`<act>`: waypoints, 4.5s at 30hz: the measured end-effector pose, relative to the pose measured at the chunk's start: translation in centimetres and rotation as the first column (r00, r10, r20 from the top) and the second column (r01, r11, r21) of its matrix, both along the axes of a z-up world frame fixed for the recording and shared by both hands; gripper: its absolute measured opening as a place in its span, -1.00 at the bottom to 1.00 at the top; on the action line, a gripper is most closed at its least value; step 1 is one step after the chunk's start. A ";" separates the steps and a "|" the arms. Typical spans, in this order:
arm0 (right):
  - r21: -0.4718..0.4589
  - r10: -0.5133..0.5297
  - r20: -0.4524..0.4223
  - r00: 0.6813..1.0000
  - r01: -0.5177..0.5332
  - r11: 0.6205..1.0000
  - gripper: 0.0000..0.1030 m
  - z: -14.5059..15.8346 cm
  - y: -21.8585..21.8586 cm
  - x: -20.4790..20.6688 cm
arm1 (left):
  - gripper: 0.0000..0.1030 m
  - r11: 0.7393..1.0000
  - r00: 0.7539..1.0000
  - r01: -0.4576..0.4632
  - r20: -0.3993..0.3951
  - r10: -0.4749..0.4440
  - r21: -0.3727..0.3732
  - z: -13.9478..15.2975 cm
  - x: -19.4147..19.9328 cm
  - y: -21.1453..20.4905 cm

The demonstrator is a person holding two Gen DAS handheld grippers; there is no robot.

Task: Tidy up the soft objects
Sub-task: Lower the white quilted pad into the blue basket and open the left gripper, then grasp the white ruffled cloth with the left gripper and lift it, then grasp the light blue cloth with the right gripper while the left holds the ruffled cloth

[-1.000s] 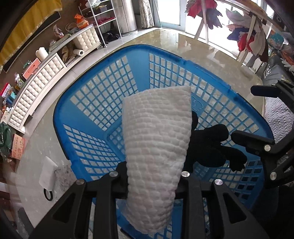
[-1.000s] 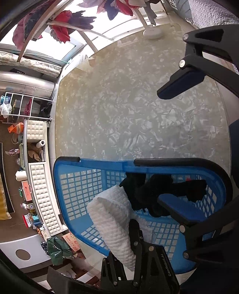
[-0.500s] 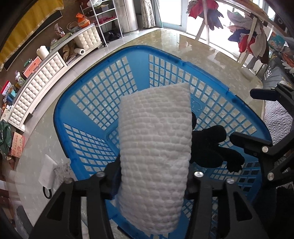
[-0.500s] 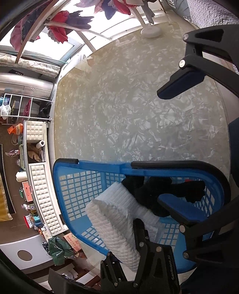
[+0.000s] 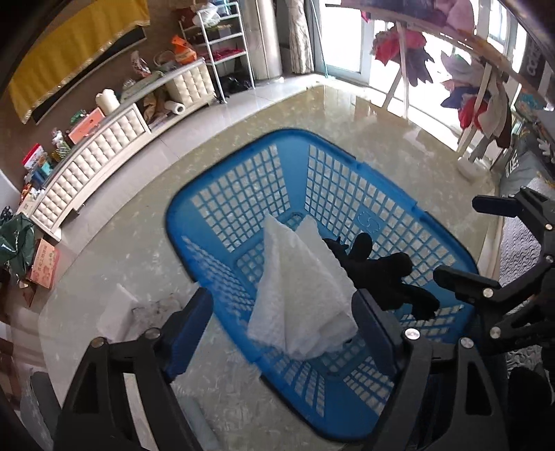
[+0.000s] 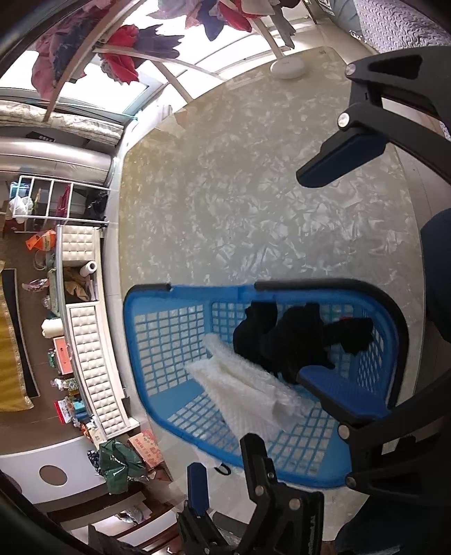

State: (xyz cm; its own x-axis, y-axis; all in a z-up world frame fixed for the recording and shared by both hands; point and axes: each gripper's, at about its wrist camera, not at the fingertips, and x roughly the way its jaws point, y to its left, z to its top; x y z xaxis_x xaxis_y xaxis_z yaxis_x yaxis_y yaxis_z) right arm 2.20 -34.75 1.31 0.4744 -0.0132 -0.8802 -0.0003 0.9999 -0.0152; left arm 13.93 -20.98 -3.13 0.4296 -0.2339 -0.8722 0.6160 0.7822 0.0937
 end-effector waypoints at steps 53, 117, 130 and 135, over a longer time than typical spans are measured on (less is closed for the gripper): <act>0.066 0.404 -0.126 0.906 -0.399 0.915 0.99 -7.9 25.9 5.2 | 0.84 0.894 0.895 -0.439 -0.136 0.426 -0.087 -6.0 -5.8 31.9; 0.061 0.372 -0.309 0.875 -0.372 0.926 1.00 -15.2 28.9 7.2 | -0.62 0.874 0.873 -0.475 -0.176 0.455 -0.098 -10.2 -1.5 33.4; 0.011 0.388 -0.330 0.861 -0.407 0.913 0.80 -17.7 32.4 7.0 | -0.62 0.850 0.842 -0.523 -0.198 0.503 -0.065 -12.5 -1.8 36.1; 0.014 0.427 -0.310 0.849 -0.445 0.895 0.47 -17.2 34.0 5.7 | -0.62 0.857 0.849 -0.509 -0.211 0.485 -0.078 -12.7 -2.1 35.5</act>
